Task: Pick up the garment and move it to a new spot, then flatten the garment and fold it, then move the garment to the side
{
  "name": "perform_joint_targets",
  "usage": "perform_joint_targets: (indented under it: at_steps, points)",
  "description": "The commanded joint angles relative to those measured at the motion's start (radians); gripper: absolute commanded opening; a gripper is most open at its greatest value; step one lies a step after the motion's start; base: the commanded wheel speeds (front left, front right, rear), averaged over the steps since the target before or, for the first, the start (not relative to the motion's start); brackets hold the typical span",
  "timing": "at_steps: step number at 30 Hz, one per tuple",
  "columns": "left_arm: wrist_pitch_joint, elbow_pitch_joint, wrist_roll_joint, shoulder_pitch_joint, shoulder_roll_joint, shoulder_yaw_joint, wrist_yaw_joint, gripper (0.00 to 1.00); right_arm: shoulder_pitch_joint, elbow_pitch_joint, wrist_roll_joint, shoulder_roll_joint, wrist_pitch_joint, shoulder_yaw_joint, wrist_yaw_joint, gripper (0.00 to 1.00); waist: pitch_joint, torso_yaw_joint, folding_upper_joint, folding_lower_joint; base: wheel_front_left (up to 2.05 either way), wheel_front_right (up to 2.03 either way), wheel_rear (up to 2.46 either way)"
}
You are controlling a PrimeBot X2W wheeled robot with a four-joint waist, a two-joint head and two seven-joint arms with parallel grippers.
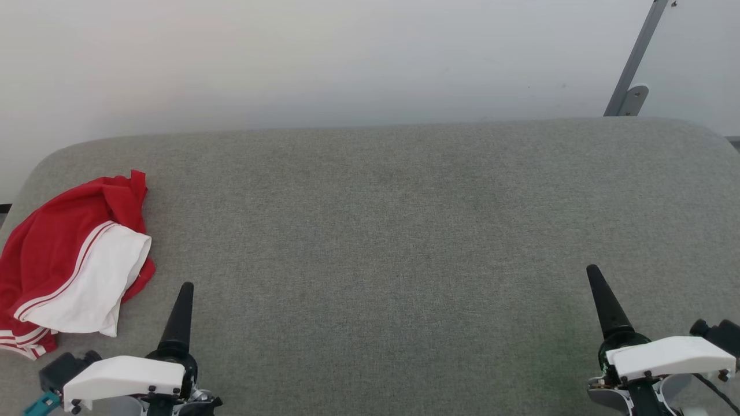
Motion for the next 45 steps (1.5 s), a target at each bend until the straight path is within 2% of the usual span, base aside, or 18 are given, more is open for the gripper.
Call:
perform_joint_targets:
  at_steps: [1,12,28,45]
  points:
    - [-0.02,-0.02,0.085,-0.008,0.027,-0.018,0.023,1.0,-0.029,-0.011,-0.098,-0.013,-0.012,0.005,0.0,1.0,-0.001,0.0,0.0,0.0,0.0,0.0,0.0]
    - [-0.061,-0.033,0.291,0.002,0.052,-0.029,0.055,1.0,-0.031,0.0,-0.304,-0.033,-0.019,0.021,0.0,1.0,-0.005,0.0,0.0,0.0,0.0,0.0,0.0]
    - [-0.11,-0.052,0.48,0.027,0.024,0.026,0.012,1.0,-0.038,0.005,-0.478,-0.051,-0.057,0.035,0.0,1.0,-0.009,-0.002,0.0,0.0,0.0,0.0,0.0]
    - [-0.159,-0.068,0.683,0.048,0.0,0.053,-0.014,1.0,-0.039,-0.005,-0.649,-0.068,-0.094,0.05,0.0,1.0,-0.012,-0.003,0.0,0.0,0.0,0.0,0.0]
